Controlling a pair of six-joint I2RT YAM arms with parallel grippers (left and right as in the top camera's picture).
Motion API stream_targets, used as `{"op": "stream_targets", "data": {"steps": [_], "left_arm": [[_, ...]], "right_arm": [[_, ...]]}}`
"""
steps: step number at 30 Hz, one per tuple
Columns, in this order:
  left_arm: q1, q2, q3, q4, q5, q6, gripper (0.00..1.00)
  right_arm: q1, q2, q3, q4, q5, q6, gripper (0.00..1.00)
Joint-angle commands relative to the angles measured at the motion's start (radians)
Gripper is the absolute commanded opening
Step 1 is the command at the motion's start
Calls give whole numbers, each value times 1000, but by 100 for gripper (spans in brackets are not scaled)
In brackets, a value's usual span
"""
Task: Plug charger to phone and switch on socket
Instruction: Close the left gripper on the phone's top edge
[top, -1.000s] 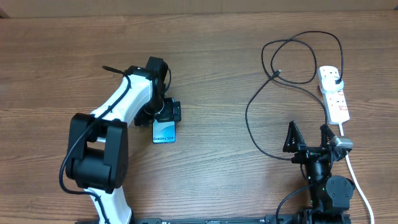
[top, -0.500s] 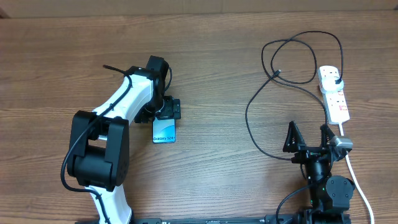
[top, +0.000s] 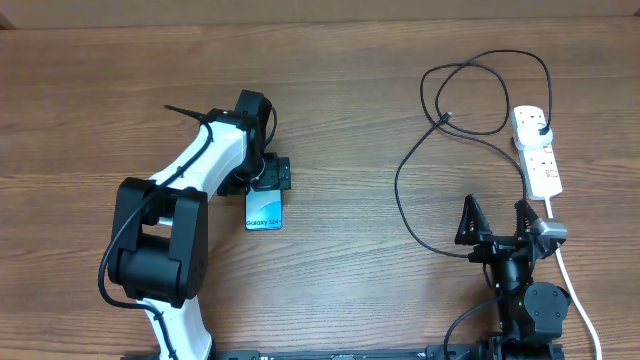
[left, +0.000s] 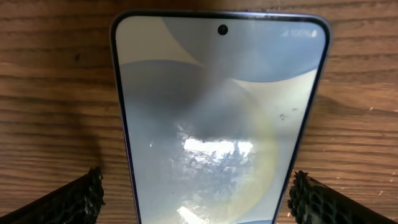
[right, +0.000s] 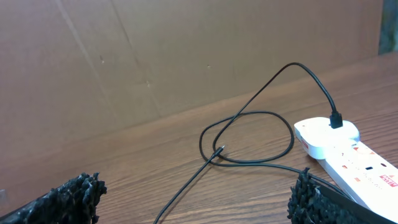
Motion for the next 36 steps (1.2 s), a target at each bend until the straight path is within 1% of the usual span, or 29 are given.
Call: {"op": "stream_targets", "data": {"steps": [1,12,19,27,31,33,36], "left_arm": [[-1,18,-12,5,-10,-3,100],[-34,18,-51,35,-11,-6,99],[-32,18,-87,58,-21,-39,100],[-33,18,-108,65,-18,-109,100],[-33,18,-108,63,-10,-112,100],[-33,18,-108,62,-10,-111,99],[-33,18,-108,62,-10,-111,94]], "right_arm": [[-1,-12,-11,3,11,-8,100],[-1,-12,-11,3,11,-8,100],[-1,-12,-11,3,11,-8,100],[-1,-12,-11,3,11,-8,100],[-1,-12,-11,2,11,-8,100],[-1,-12,-11,3,10,-8,100],[-1,-12,-11,3,10,-8,100]]}}
